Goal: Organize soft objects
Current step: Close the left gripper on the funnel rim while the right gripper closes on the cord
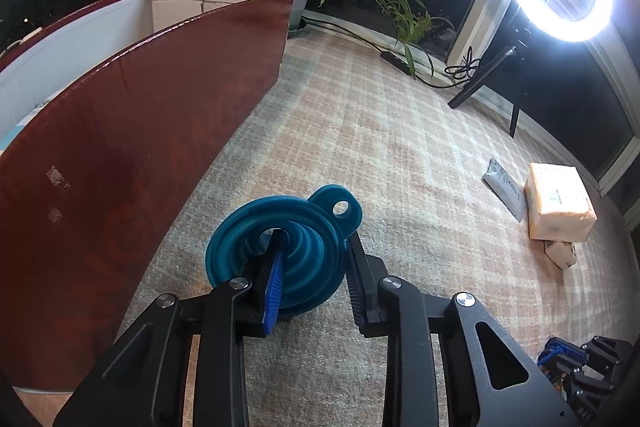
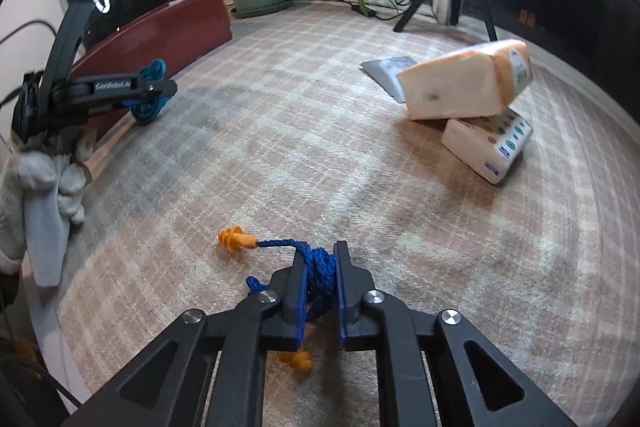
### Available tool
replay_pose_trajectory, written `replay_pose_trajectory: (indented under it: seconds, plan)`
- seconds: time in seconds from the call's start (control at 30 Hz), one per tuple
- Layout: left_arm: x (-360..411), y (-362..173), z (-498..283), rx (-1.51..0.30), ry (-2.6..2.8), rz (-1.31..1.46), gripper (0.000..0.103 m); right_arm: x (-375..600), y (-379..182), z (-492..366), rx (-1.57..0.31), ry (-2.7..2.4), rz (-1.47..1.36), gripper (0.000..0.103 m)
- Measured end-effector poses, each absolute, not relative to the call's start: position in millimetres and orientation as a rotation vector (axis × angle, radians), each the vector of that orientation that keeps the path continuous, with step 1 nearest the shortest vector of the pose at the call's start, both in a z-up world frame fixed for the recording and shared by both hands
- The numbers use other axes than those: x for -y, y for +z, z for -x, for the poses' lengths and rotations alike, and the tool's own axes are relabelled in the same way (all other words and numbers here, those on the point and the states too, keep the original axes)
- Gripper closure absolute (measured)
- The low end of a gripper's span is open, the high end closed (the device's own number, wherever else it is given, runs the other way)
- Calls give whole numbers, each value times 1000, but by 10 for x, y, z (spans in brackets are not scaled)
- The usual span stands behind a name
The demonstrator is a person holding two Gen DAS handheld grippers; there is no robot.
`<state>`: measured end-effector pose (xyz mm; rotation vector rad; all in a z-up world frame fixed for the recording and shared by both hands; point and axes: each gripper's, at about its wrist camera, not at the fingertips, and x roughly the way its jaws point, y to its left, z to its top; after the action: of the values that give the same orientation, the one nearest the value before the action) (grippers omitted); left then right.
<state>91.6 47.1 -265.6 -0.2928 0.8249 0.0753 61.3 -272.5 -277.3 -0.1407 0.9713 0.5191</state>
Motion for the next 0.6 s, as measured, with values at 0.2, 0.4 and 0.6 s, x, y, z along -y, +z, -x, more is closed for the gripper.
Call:
replay_pose_trajectory:
  seconds: [0.2,0.4,0.6]
  plan:
    - [-489,-2611,-886,-818,64,317,89,2776,-2734,-647,-960,506,111,95]
    - [-492,-2573,-865,-817,37,354,92,2805,-2651,-673,-940,498,84,95]
    - [-481,-2574,-888,-815,35,343,92,2781,-2649,-642,-935,500,91,95]
